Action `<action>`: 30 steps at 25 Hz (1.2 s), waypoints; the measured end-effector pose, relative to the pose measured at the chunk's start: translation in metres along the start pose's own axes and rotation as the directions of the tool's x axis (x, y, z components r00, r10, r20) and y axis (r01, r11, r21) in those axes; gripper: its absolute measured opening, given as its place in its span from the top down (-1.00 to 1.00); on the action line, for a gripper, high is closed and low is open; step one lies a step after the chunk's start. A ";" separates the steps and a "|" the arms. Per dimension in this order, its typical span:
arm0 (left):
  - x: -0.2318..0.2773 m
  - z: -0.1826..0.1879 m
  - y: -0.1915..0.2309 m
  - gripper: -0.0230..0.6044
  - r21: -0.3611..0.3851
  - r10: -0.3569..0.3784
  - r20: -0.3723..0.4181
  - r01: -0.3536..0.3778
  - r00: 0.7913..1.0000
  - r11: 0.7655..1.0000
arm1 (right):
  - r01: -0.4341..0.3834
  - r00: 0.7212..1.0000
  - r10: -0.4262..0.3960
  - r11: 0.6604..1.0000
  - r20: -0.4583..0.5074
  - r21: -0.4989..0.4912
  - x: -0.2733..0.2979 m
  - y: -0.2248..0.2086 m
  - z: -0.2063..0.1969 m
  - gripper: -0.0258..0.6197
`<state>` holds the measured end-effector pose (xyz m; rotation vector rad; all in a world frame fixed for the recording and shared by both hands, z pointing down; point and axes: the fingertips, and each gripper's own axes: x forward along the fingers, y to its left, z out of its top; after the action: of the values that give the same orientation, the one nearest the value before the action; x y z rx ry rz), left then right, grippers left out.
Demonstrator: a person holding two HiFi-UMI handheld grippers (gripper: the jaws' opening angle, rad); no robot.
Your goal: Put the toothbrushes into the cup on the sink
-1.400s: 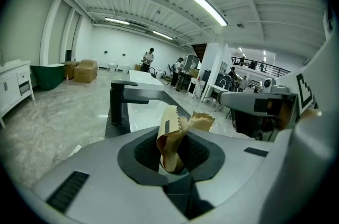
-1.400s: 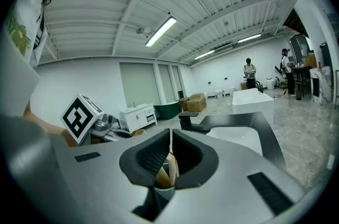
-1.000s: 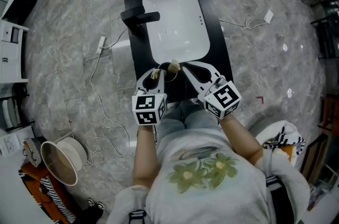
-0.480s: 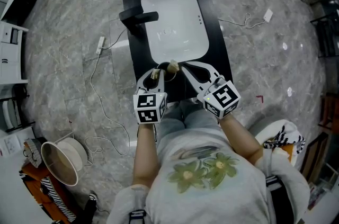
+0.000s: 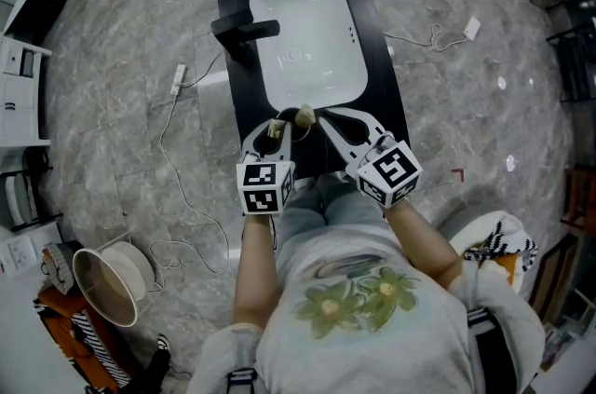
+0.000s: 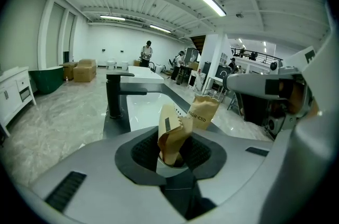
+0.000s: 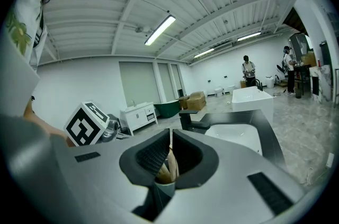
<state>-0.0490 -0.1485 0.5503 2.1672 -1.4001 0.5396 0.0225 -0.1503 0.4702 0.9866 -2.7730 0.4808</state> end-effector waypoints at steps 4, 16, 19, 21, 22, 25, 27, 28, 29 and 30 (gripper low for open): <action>-0.003 0.001 -0.006 0.47 0.016 -0.017 -0.003 0.017 1.000 1.000 | -0.001 1.000 0.001 1.000 0.005 -0.006 -0.003 0.004 0.002 0.78; -0.047 0.053 -0.021 0.24 0.056 -0.044 0.147 0.036 0.988 0.998 | -0.008 0.999 0.010 0.999 0.042 -0.036 -0.017 0.020 0.023 0.78; -0.067 0.069 -0.025 0.25 0.042 -0.070 0.213 0.062 0.975 0.997 | -0.012 0.998 0.015 0.999 0.060 -0.049 -0.020 0.027 0.031 0.78; -0.080 0.077 -0.026 0.25 0.036 -0.077 0.252 0.070 0.965 0.997 | -0.015 0.997 0.019 0.998 0.070 -0.054 -0.023 0.031 0.036 0.78; -0.085 0.079 -0.027 0.25 0.034 -0.076 0.269 0.069 0.960 0.997 | -0.015 0.997 0.020 0.998 0.072 -0.057 -0.024 0.032 0.038 0.78; -0.100 0.082 -0.029 0.31 0.034 -0.068 0.305 0.061 0.950 0.998 | -0.018 0.997 0.022 0.998 0.072 -0.060 -0.028 0.037 0.040 0.78; -0.108 0.082 -0.032 0.44 0.043 -0.064 0.316 0.053 0.947 0.998 | -0.021 0.997 0.025 0.998 0.067 -0.060 -0.032 0.041 0.040 0.78; -0.112 0.082 -0.033 0.49 0.048 -0.058 0.320 0.045 0.946 0.998 | -0.022 0.998 0.026 0.998 0.065 -0.060 -0.033 0.043 0.040 0.78; -0.116 0.081 -0.033 0.58 0.054 -0.047 0.324 0.031 0.945 0.998 | -0.023 0.998 0.026 0.998 0.062 -0.060 -0.034 0.045 0.039 0.78; -0.119 0.079 -0.034 0.70 0.065 -0.035 0.323 0.015 0.946 0.998 | -0.023 0.998 0.026 0.998 0.059 -0.060 -0.036 0.047 0.039 0.78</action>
<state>-0.0601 -0.0986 0.4122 2.4022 -1.5363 0.2238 0.0183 -0.1083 0.4133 0.9708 -2.8371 0.3768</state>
